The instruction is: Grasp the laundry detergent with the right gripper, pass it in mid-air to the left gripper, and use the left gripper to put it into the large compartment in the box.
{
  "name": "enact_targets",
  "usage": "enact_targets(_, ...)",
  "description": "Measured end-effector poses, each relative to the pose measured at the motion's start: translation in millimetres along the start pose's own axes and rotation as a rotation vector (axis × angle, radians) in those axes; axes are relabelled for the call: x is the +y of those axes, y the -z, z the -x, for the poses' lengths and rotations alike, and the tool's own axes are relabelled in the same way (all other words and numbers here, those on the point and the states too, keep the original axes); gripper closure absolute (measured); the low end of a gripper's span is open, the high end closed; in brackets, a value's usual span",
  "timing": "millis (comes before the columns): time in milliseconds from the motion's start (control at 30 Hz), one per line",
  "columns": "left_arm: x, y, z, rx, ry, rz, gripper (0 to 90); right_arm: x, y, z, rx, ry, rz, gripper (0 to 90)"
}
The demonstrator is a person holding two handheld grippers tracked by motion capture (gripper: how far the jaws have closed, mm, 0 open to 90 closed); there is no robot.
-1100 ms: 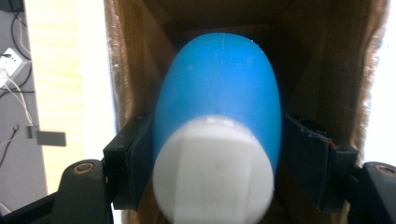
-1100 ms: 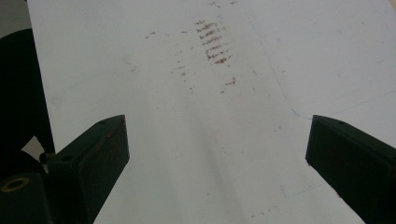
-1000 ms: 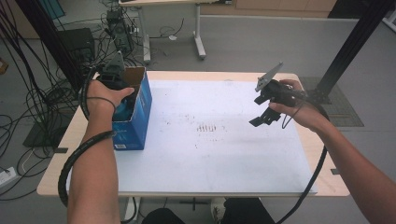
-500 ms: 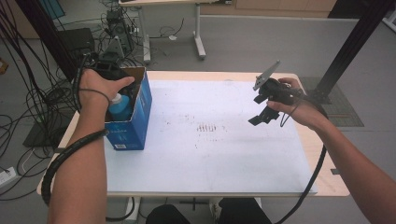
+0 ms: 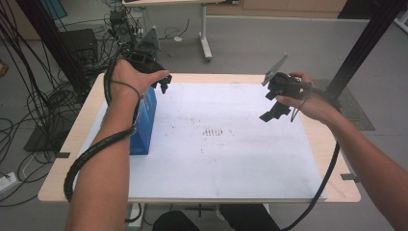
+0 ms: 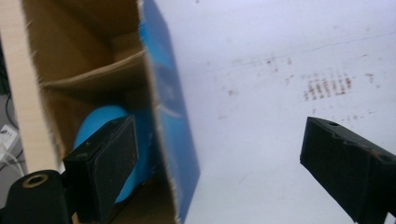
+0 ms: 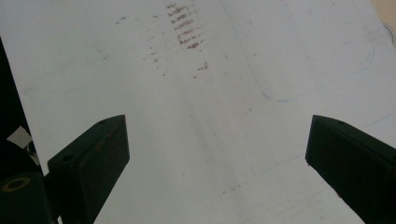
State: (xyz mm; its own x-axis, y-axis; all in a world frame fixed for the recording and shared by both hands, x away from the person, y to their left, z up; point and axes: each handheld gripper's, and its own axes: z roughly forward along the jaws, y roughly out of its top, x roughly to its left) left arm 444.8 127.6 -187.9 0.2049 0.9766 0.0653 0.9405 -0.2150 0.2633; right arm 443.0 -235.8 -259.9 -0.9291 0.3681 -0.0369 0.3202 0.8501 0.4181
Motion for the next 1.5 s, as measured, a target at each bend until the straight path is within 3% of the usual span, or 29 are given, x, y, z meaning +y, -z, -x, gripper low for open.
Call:
enact_targets(233, 16.5, -7.0, 12.3, -0.012, -0.018, 0.01, 10.6, -0.5, 5.6, 12.7, -0.024, -0.02, -0.04, 6.3)
enact_targets(733, 42.1, -17.2, 9.4, -0.009, 0.019, 0.03, 10.7, 2.3, 12.3, 23.1, -0.051, -0.024, -0.085, 6.4)
enact_targets(1033, 48.2, -22.3, 16.2, -0.005, 0.009, 0.02, 10.8, 0.7, 11.1, 30.6, -0.04, -0.036, -0.101, 6.4)
enact_targets(1500, 50.6, -27.9, 25.5, -0.002, -0.002, 0.009, 11.0, -0.9, 14.4, 30.8, -0.042, -0.025, -0.1, 6.4)
